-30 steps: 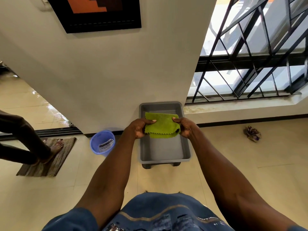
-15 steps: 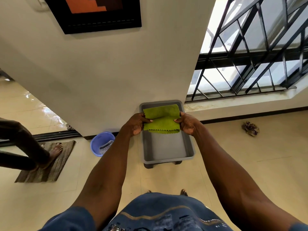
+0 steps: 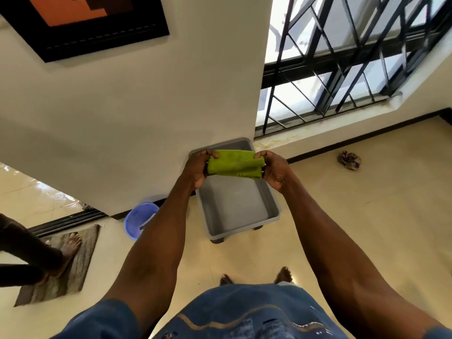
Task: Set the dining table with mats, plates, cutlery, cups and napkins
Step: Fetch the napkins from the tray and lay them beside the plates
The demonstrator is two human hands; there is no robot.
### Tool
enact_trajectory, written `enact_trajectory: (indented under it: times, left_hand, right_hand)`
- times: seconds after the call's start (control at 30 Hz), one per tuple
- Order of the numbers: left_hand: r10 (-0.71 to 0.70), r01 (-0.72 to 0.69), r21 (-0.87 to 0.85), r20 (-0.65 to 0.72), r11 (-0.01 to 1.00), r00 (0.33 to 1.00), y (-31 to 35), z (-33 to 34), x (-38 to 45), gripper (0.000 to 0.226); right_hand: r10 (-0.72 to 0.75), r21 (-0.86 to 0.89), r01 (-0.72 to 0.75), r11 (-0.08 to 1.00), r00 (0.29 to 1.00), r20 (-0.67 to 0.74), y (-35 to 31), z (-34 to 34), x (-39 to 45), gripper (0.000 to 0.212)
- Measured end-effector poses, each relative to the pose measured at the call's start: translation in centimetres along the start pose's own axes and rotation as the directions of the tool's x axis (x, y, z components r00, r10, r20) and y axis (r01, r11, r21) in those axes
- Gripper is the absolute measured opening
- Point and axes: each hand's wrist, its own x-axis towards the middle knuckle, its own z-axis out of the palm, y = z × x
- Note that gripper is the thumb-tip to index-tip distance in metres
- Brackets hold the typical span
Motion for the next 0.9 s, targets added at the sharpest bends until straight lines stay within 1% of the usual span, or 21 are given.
enact_trajectory:
  times: [0.07, 0.1, 0.17, 0.2, 0.27, 0.3, 0.37, 0.43, 0.5, 0.57, 0.6, 0.67, 0.7, 0.77, 0.83, 0.87, 0.9]
  left_hand:
    - [-0.051, 0.056, -0.076, 0.066, 0.996, 0.997, 0.3, 1.2, 0.5, 0.038]
    - [-0.064, 0.073, -0.098, 0.096, 0.992, 0.993, 0.4, 2.0, 0.6, 0.029]
    - [-0.064, 0.071, -0.05, 0.127, 0.996, 0.99, 0.4, 4.1, 1.2, 0.008]
    - [-0.053, 0.054, -0.001, 0.143, 0.999, 0.988, 0.2, 5.3, 1.5, 0.007]
    - [-0.03, 0.02, 0.058, 0.181, 0.998, 0.983, 0.0, 8.2, 2.3, 0.021]
    - [-0.028, 0.02, 0.045, 0.193, 0.999, 0.981, -0.3, 9.9, 2.8, 0.027]
    - [-0.036, 0.037, -0.002, 0.204, 0.999, 0.978, -0.7, 12.9, 3.6, 0.035]
    - [-0.051, 0.063, -0.055, 0.198, 0.996, 0.979, -1.1, 16.5, 4.5, 0.042]
    - [-0.063, 0.081, -0.08, 0.212, 0.993, 0.975, -1.5, 20.3, 5.3, 0.05]
    - [-0.095, 0.111, -0.048, 0.263, 0.993, 0.96, -2.1, 23.8, 6.1, 0.064]
    - [-0.121, 0.135, -0.023, 0.306, 0.991, 0.944, -2.5, 25.5, 6.5, 0.072]
    - [-0.186, 0.189, 0.035, 0.426, 0.981, 0.885, -3.3, 29.3, 7.4, 0.08]
    - [-0.221, 0.211, 0.076, 0.485, 0.974, 0.846, -3.6, 30.9, 7.8, 0.081]
    - [-0.316, 0.24, 0.206, 0.59, 0.949, 0.743, -4.0, 35.1, 8.1, 0.074]
    - [-0.432, 0.26, 0.35, 0.634, 0.9, 0.642, -4.7, 39.7, 8.4, 0.069]
    - [-0.469, 0.264, 0.394, 0.641, 0.88, 0.607, -5.2, 41.6, 8.7, 0.072]
    - [-0.498, 0.262, 0.431, 0.647, 0.864, 0.577, -5.8, 44.0, 8.8, 0.072]
  right_hand:
    - [-0.006, 0.095, 0.005, 0.995, 1.0, 0.007, -0.9, -1.4, -0.1, 0.031]
    - [-0.022, 0.094, 0.021, 0.995, 1.0, 0.008, -1.3, -2.0, -0.1, 0.026]
    - [-0.062, -0.002, 0.062, 0.998, 0.998, -0.005, -2.2, -3.6, 0.1, 0.014]
    - [-0.078, -0.055, 0.077, 0.996, 0.997, -0.004, -2.5, -4.4, 0.3, 0.014]
    - [-0.089, -0.078, 0.087, 0.993, 0.996, -0.015, -3.6, -6.3, 0.6, 0.04]
    - [-0.086, -0.055, 0.084, 0.995, 0.996, -0.027, -4.3, -7.6, 0.5, 0.053]
    - [-0.074, -0.031, 0.072, 0.997, 0.996, -0.049, -5.5, -10.2, 0.3, 0.065]
    - [-0.053, -0.041, 0.051, 0.998, 0.997, -0.064, -6.9, -13.7, 0.0, 0.065]
    - [-0.043, -0.067, 0.035, 0.997, 0.993, -0.111, -8.4, -17.2, -0.5, 0.052]
    - [-0.067, -0.083, 0.052, 0.995, 0.978, -0.197, -9.7, -20.5, -1.0, 0.037]
    - [-0.082, -0.074, 0.066, 0.995, 0.967, -0.242, -10.3, -22.0, -1.3, 0.034]
    - [-0.098, -0.041, 0.09, 0.995, 0.939, -0.329, -12.0, -25.8, -2.2, 0.034]
    - [-0.106, -0.036, 0.1, 0.994, 0.927, -0.36, -12.6, -27.5, -2.6, 0.035]
    - [-0.138, -0.058, 0.126, 0.99, 0.903, -0.407, -14.2, -31.5, -3.9, 0.037]
    - [-0.173, -0.091, 0.147, 0.985, 0.872, -0.458, -15.7, -35.6, -5.6, 0.037]
    - [-0.189, -0.109, 0.156, 0.982, 0.865, -0.464, -16.3, -37.2, -6.3, 0.036]
    - [-0.202, -0.132, 0.158, 0.979, 0.858, -0.472, -17.0, -39.0, -7.1, 0.029]
